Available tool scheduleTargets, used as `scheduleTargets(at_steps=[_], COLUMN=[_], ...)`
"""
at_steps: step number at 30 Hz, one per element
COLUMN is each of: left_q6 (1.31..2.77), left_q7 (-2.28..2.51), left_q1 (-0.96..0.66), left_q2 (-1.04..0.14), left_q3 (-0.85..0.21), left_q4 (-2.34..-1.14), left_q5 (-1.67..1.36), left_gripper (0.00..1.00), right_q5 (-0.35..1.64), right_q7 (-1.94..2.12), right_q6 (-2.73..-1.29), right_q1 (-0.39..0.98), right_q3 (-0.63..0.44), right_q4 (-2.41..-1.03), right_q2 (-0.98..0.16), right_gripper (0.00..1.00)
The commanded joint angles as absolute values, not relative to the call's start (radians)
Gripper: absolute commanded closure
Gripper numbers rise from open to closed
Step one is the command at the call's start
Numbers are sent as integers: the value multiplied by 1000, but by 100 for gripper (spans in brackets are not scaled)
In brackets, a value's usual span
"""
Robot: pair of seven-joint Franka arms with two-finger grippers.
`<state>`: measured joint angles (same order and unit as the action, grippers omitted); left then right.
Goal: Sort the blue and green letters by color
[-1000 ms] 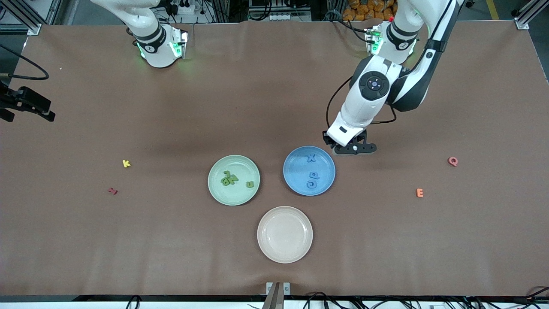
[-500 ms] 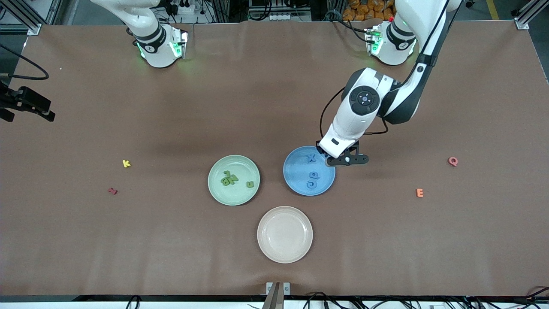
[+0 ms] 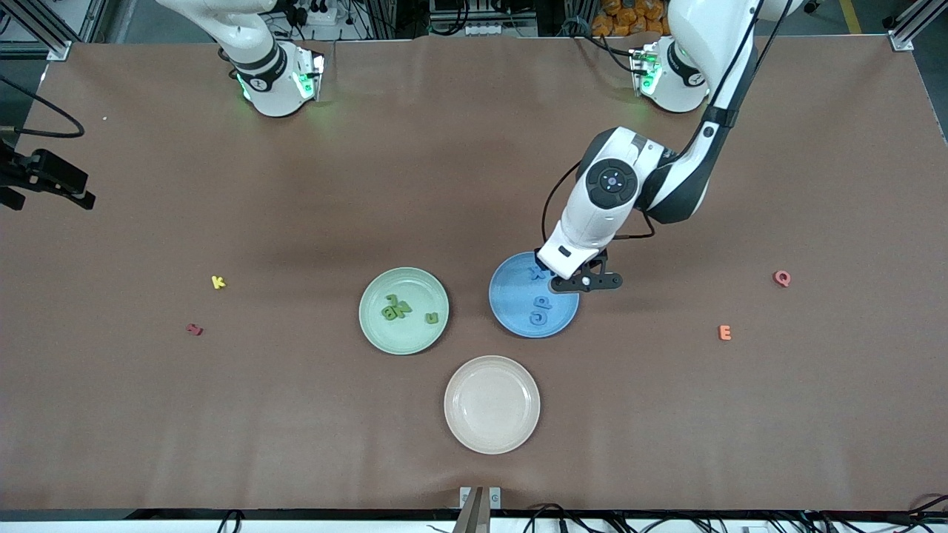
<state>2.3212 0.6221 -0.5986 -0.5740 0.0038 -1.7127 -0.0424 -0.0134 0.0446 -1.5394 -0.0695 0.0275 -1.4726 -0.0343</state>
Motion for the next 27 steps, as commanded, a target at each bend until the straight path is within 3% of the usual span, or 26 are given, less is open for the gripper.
scheduleTargets(at_steps=[1,27], left_q6=[2321,2364], left_q7=[620,627], left_q1=[-607,-612], left_q2=[-609,-634], left_q3=[14,14], left_q4=[-1671,-1672], left_q5=[-46,-44], left_gripper=[100,100], right_q5=[-25,-25], right_q7=[34,34], right_q6=[-1534,-1534], right_q1=[-77,-77], right_q3=[37,37], right_q4=[-1480,-1480], right_q2=[-21,-21], right_gripper=[0,0])
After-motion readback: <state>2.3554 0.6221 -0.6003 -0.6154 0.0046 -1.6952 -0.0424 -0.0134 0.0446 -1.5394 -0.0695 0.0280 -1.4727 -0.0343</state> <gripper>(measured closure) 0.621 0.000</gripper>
